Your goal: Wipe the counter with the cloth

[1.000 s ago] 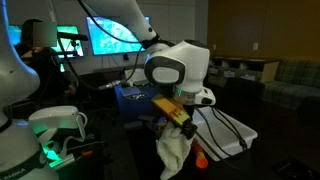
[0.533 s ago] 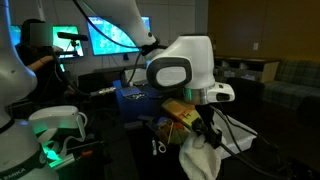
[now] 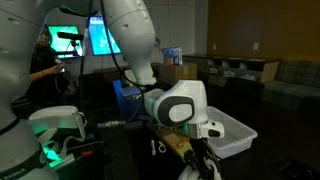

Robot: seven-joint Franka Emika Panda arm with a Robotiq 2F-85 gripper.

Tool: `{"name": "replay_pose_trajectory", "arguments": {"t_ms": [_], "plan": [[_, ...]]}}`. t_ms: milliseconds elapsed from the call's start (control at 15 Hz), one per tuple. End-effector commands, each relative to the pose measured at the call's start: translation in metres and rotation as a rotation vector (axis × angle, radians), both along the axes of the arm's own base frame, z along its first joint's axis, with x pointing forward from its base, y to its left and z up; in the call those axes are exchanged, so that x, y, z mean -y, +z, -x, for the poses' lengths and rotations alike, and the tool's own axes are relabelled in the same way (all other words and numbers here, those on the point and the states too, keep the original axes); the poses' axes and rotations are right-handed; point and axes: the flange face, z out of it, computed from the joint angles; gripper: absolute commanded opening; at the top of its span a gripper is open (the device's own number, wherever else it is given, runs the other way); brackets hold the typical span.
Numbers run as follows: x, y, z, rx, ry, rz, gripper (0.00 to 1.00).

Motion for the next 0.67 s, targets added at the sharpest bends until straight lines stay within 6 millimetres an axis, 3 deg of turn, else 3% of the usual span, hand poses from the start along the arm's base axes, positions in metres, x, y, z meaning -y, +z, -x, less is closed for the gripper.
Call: {"name": "replay_pose_trajectory", "arguments": {"t_ms": [0, 333, 600], "plan": [[-0.015, -0.048, -0.006, -0.073, 0.008, 0.041, 0.02], [-0.03, -0.094, -0.001, -0.191, 0.02, 0.045, 0.02], [-0.038, -0.115, 0.023, -0.345, 0.084, -0.02, 0.02]]}}
